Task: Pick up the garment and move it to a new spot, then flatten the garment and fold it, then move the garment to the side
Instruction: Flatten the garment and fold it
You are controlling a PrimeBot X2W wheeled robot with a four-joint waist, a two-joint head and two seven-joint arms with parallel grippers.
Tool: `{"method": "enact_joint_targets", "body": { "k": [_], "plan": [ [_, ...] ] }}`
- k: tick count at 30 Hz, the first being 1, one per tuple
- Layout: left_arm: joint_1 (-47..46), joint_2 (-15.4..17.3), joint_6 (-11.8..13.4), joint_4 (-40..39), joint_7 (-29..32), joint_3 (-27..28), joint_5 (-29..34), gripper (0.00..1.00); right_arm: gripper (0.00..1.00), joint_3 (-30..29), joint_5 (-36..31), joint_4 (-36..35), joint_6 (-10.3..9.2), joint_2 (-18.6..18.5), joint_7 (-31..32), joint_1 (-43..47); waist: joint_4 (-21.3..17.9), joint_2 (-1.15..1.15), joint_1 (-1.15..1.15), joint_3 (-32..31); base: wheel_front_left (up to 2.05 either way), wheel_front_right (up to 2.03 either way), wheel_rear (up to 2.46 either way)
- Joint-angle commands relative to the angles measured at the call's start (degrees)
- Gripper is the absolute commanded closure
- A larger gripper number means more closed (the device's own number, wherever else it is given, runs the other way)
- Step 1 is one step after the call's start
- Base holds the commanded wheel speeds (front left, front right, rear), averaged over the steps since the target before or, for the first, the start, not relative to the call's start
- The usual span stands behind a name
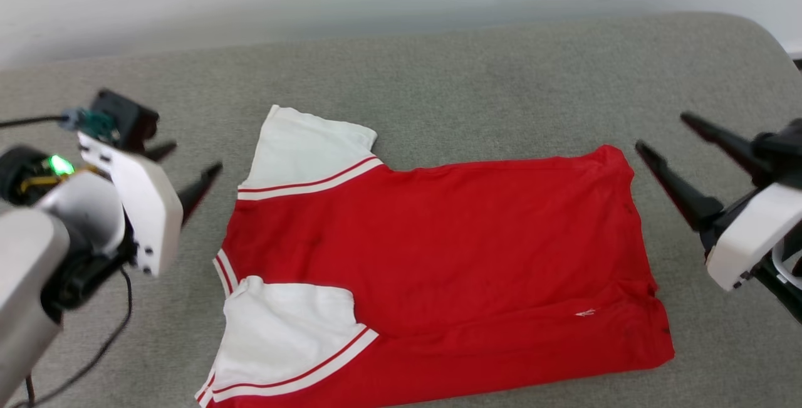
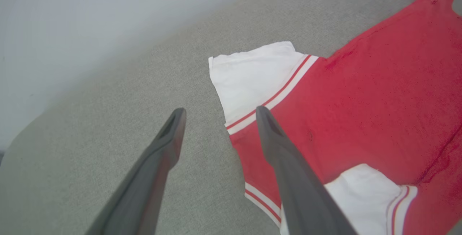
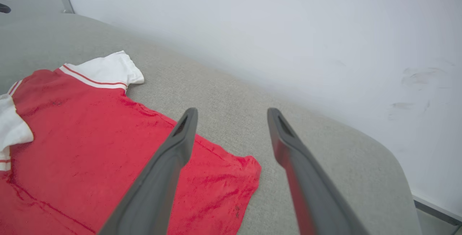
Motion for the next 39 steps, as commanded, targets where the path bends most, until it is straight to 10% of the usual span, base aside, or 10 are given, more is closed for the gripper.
{"method": "enact_joint_targets", "body": {
  "k": [1, 19, 31, 39],
  "plan": [
    [-2.1, -0.7, 0.7, 1.1, -2.2, 0.9, 1.5, 0.0, 0.0, -3.9, -3.8, -0.7, -0.07, 2.7, -3.7, 2.0, -0.9, 0.0, 0.0, 1.2, 0.0, 0.0, 0.0],
    [-21.0, -5.4, 0.4, 11.7, 5.8, 3.1, 2.8, 0.0, 0.0, -26.8, -22.0, -13.2, -0.06, 26.5, -16.4, 20.5, -6.8, 0.0, 0.0, 12.7, 0.0, 0.0, 0.0],
    [-33.1, -5.2, -1.8, 15.9, 34.4, -0.9, -2.9, 0.0, 0.0, -23.1, -23.6, -11.7, -0.06, 28.2, -15.9, 17.0, -10.5, 0.0, 0.0, 22.2, 0.0, 0.0, 0.0],
    [-33.9, -4.5, -3.1, 16.2, 41.4, -5.3, -0.9, 0.0, 0.0, -21.4, -23.2, -9.0, -0.06, 28.8, -17.2, 13.8, -11.3, 0.0, 0.0, 25.8, 0.0, 0.0, 0.0]
  ]
}}
